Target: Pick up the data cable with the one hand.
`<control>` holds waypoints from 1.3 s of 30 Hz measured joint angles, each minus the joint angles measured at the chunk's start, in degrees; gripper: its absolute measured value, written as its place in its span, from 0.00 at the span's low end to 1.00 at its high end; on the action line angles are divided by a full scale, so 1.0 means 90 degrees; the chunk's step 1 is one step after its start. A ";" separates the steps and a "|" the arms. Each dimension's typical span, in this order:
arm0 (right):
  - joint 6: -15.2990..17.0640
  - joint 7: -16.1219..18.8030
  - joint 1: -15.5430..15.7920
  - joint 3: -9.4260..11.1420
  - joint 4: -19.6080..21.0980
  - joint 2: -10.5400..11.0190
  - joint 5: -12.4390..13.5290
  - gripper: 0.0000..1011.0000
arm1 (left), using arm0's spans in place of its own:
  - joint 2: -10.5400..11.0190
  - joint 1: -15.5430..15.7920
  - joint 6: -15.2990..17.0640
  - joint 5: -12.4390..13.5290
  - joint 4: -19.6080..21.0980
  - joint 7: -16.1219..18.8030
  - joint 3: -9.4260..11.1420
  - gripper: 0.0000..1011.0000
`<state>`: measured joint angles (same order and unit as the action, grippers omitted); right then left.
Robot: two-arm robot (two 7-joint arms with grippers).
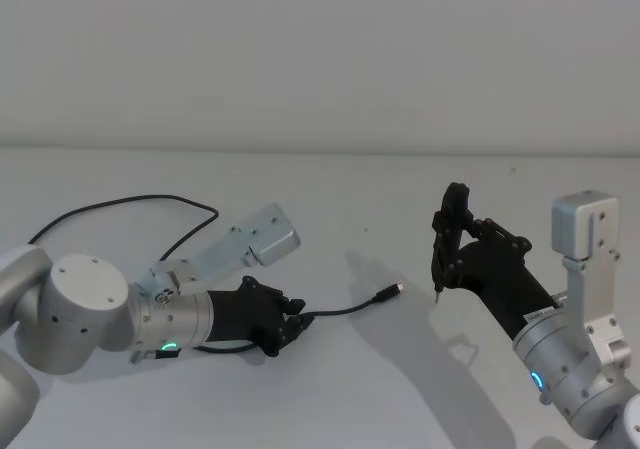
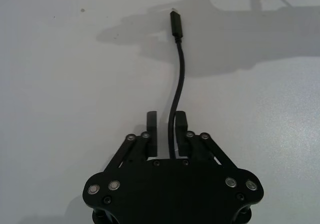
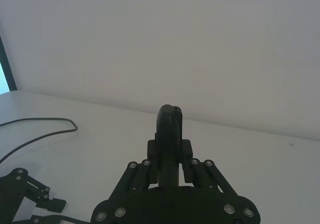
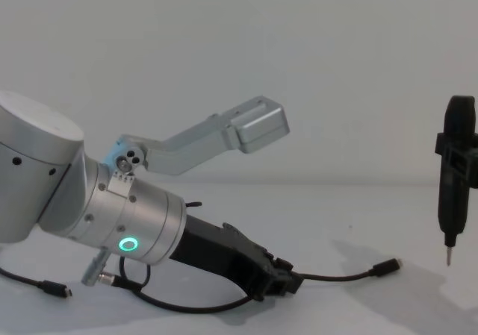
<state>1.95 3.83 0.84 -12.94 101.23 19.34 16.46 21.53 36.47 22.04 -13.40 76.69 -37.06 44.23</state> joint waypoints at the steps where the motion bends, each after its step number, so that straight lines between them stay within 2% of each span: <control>1: 0.0000 0.0000 0.0000 0.0000 0.0000 0.0000 0.0000 0.27 | 0.0000 0.0000 0.0000 0.0001 -0.0001 -0.0001 0.0000 0.19; 7: 0.0000 0.0000 0.0000 0.0000 0.0000 0.0000 0.0000 0.27 | -0.0004 0.0002 0.0003 0.0005 -0.0004 -0.0001 0.0000 0.04; 13: -0.0006 0.0001 0.0008 0.0008 0.0005 -0.0002 0.0000 0.27 | 0.0002 -0.0011 -0.0031 0.0023 0.0008 -0.0002 -0.0003 0.04; 21: -0.0116 0.0045 0.0042 0.0086 0.0145 -0.0002 0.0008 0.27 | 0.0072 -0.0155 -0.0456 0.0050 0.0203 -0.0004 -0.0064 0.04; 29: -0.0242 0.0150 0.0056 0.0220 0.0453 0.0001 0.0103 0.27 | 0.0187 -0.0327 -0.0944 0.0003 0.0595 -0.0032 -0.0228 0.04; 39: -0.0335 0.0279 0.0074 0.0381 0.0758 -0.0006 0.0231 0.27 | 0.0295 -0.0429 -0.1296 -0.0091 0.0966 -0.0060 -0.0352 0.04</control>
<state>-1.07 6.34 1.50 -9.50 108.05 19.29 18.54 24.18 32.61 10.38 -14.22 85.38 -37.61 41.06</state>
